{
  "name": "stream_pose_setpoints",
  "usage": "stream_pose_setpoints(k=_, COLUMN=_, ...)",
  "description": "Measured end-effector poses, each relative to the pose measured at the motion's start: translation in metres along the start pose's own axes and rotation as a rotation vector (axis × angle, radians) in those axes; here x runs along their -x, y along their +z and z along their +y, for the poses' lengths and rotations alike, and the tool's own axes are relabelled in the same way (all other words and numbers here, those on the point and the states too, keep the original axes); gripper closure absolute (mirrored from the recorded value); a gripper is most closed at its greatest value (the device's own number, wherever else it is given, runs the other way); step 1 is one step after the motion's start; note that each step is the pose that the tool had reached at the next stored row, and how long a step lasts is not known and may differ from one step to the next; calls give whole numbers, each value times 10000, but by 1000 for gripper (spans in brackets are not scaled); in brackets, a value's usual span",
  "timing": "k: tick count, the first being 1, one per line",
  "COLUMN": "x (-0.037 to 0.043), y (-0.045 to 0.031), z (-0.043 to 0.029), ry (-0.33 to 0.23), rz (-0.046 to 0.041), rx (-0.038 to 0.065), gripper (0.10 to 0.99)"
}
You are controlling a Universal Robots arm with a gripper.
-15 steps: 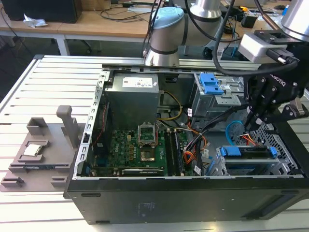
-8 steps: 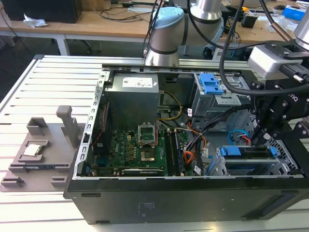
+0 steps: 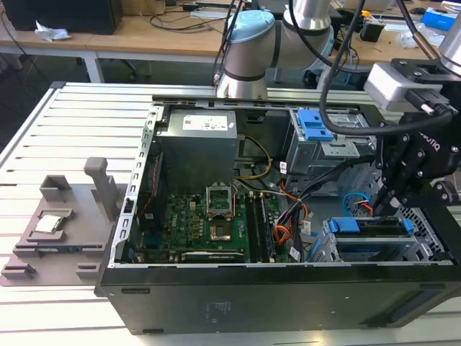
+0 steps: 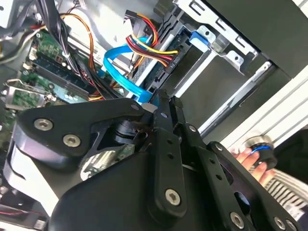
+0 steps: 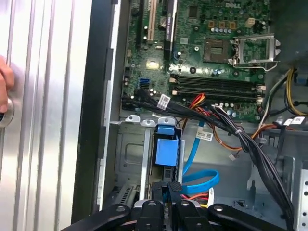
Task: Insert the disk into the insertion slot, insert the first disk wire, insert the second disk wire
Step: 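Insert the second disk wire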
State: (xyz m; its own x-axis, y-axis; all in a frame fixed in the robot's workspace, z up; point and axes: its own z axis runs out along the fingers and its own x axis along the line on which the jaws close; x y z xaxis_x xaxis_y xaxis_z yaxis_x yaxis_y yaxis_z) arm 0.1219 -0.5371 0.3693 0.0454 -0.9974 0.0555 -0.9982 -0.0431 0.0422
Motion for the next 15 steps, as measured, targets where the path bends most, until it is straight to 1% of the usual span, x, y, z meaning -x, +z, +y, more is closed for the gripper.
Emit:
stream_pose_setpoints(k=4, x=0, y=2, z=0, ry=604, rz=-26, rx=34, gripper=922)
stream_pose_setpoints(k=5, x=0, y=3, z=0, ry=892, rz=-38, rx=50, gripper=922)
stream_pose_setpoints(k=8, x=0, y=7, z=-1, ry=1392, rz=-59, rx=77, gripper=922)
stream_pose_setpoints(k=13, x=3, y=59, z=-13, ry=1415, rz=-60, rx=80, gripper=922)
stream_pose_setpoints(k=15, x=4, y=96, z=-25, ry=1418, rz=-60, rx=81, gripper=922)
